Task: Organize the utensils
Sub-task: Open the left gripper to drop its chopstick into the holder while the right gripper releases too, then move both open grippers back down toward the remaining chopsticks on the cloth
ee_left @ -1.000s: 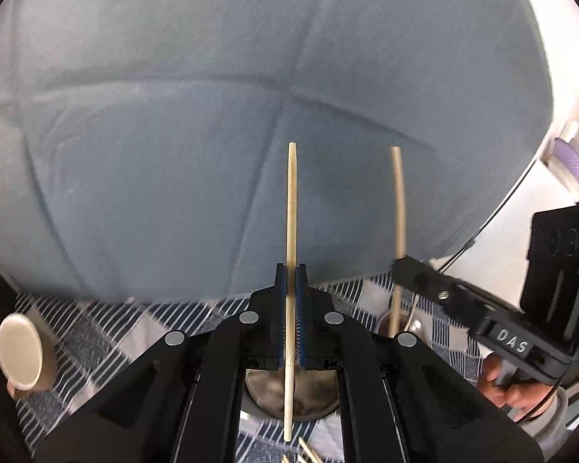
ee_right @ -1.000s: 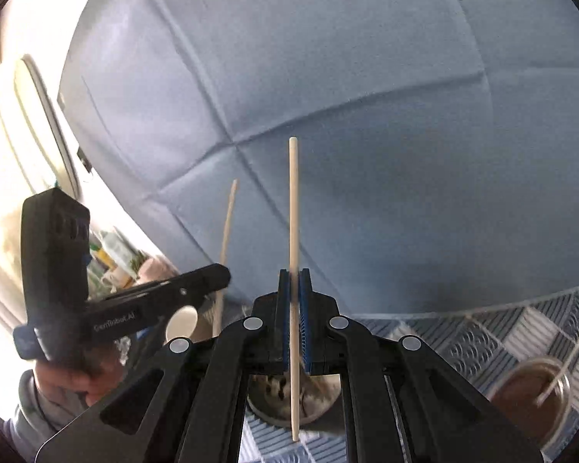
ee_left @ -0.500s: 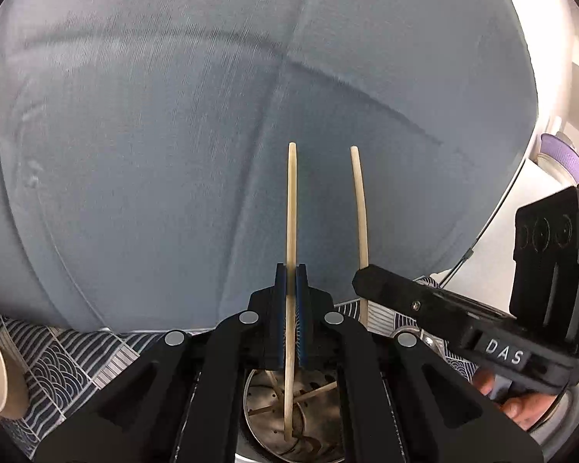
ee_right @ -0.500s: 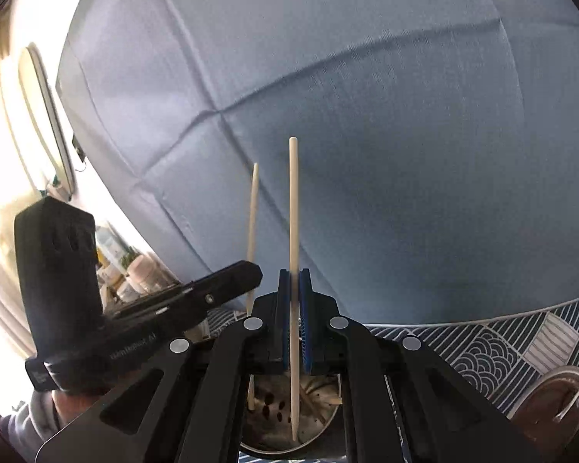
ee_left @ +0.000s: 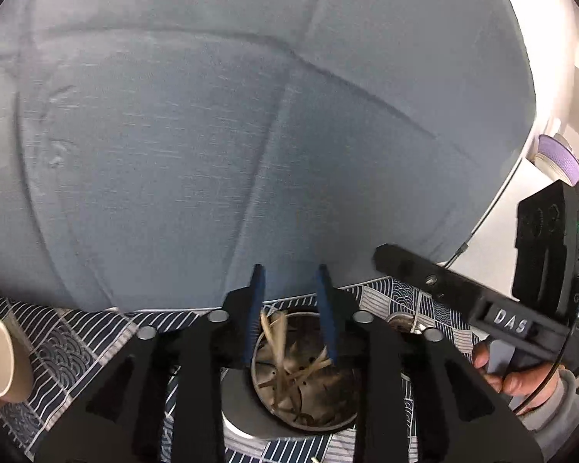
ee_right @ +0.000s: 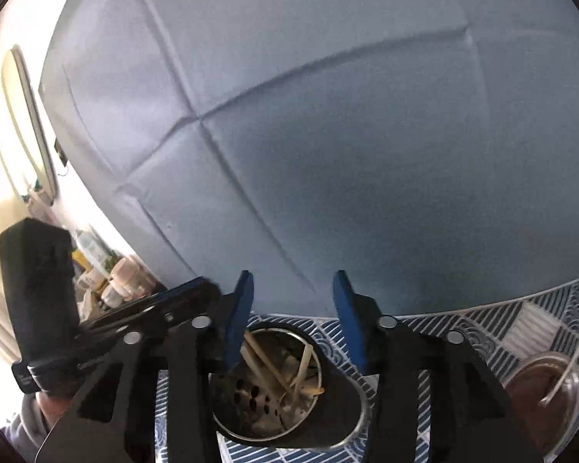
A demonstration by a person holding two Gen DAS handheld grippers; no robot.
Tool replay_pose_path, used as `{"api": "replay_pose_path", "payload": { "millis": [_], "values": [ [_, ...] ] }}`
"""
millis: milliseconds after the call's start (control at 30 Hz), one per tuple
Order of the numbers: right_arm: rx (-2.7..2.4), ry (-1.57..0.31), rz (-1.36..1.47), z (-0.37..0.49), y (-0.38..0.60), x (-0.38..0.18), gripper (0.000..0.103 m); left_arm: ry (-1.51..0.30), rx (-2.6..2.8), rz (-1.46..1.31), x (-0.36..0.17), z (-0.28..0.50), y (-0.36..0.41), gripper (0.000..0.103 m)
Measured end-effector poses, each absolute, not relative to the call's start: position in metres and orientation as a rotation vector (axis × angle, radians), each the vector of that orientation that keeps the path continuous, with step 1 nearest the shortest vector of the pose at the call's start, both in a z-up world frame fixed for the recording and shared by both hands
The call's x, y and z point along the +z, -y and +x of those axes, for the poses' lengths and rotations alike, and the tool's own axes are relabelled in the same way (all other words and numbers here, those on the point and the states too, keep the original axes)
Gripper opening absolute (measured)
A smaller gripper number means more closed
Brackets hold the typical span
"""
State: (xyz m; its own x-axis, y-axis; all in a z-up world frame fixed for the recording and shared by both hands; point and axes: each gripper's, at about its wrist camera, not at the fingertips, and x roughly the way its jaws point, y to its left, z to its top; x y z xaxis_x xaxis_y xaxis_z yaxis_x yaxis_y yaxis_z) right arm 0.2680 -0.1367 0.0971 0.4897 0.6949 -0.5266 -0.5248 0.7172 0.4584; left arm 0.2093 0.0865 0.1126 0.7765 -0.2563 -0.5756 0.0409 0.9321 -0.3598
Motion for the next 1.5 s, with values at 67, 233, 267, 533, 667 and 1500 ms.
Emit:
{"api": "replay_pose_path", "payload": {
  "millis": [67, 233, 267, 533, 667, 1500],
  "values": [
    [0.734, -0.742, 0.235, 0.264, 0.141, 0.105, 0.059, -0.667, -0.14, -0.346, 0.116, 0.202, -0.09, 0.04],
    [0.688, -0.709, 0.179, 0.248, 0.148, 0.119, 0.079, -0.652, -0.083, -0.354, 0.124, 0.183, -0.101, 0.063],
    [0.684, -0.712, 0.176, 0.246, 0.15, 0.12, 0.081, -0.65, -0.074, -0.359, 0.126, 0.178, -0.102, 0.065],
    [0.667, -0.731, 0.148, 0.225, 0.158, 0.125, 0.085, -0.689, -0.013, -0.37, 0.13, 0.155, -0.105, 0.093],
    [0.684, -0.74, 0.098, 0.212, 0.156, 0.122, 0.086, -0.761, 0.02, -0.359, 0.122, 0.145, -0.113, 0.097],
    [0.776, -1.154, -0.271, 0.102, 0.194, -0.044, 0.087, -1.062, 0.155, -0.359, 0.011, 0.037, -0.104, 0.097]
  ]
}}
